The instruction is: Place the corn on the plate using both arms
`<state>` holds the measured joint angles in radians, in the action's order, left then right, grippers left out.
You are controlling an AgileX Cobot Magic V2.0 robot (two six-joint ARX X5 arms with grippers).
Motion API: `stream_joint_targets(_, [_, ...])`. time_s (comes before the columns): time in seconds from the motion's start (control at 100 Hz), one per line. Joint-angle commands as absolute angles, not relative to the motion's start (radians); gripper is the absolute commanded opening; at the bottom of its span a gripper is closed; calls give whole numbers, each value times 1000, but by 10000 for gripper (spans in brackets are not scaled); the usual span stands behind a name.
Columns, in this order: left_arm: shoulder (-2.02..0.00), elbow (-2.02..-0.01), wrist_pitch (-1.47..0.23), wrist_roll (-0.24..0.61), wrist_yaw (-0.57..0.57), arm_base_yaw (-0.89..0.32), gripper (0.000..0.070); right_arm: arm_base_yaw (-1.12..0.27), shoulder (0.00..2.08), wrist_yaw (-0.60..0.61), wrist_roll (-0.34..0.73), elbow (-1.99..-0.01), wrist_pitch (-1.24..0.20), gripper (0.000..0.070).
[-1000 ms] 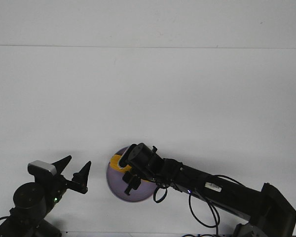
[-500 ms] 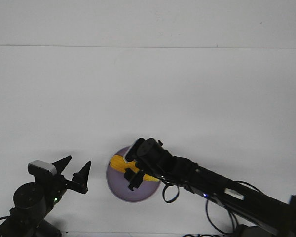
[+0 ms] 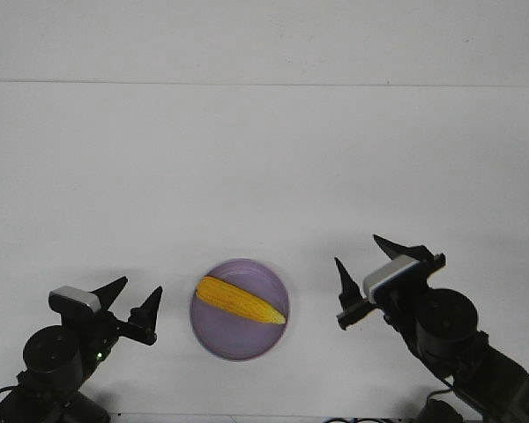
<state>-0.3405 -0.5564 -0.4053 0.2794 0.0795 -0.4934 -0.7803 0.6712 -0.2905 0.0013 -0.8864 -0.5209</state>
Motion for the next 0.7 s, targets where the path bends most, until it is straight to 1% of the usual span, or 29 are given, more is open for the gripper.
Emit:
stream_joint_targets(0.0, [-345,-567,-395,272,83,-498,499,-780,611,-296,5,-838,-517,492])
stream_joint_targets(0.03, [-345,-567,-396,271,83,-498,498,-776,570,-296,5,-805,-517,490])
stream_joint_targets(0.06, [-345,-567,-395,270,83,-498,494,-774,537,-296,5,-779,-517,471])
stream_joint_targets(0.08, [-345,-567,-396,270,82,-498,482,-773,517,-296,6,-764,-518,439])
stream_joint_targets(0.1, [-345,-567,-396,270,83,-498,443,-773,500,-296,7,-750,-518,388])
stream_joint_targets(0.11, [-345,-567,-396,270,82,-498,413,-773,492,-295,7,-744,-518,353])
stream_joint_targets(0.13, [-345,-567,-396,270,82,-498,331,-773,477,-296,8,-732,-518,270])
stream_joint_targets(0.15, [-345,-567,-397,270,82,-498,225,-773,464,-295,8,-722,-519,170])
stream_joint_targets(0.18, [-345,-567,-398,270,82,-498,49,-773,447,-295,8,-710,-523,10])
stream_joint_targets(0.19, [-345,-567,-398,270,82,-498,0,-773,442,-294,8,-707,-525,0])
stream_joint_targets(0.21, [-345,-567,-398,270,83,-498,0,-773,435,-293,7,-703,-526,0])
stream_joint_targets(0.23, [-345,-567,-398,269,82,-498,23,-773,425,-293,7,-698,-526,15])
stream_joint_targets(0.26, [-345,-567,-397,270,82,-498,4,-773,418,-292,7,-694,-526,13])
stream_joint_targets(0.36, [-345,-567,-396,276,78,-498,15,-773,410,-292,7,-694,-526,13])
stream_joint_targets(0.69, [-338,-567,-395,280,79,-498,14,-773,406,-292,7,-694,-515,13])
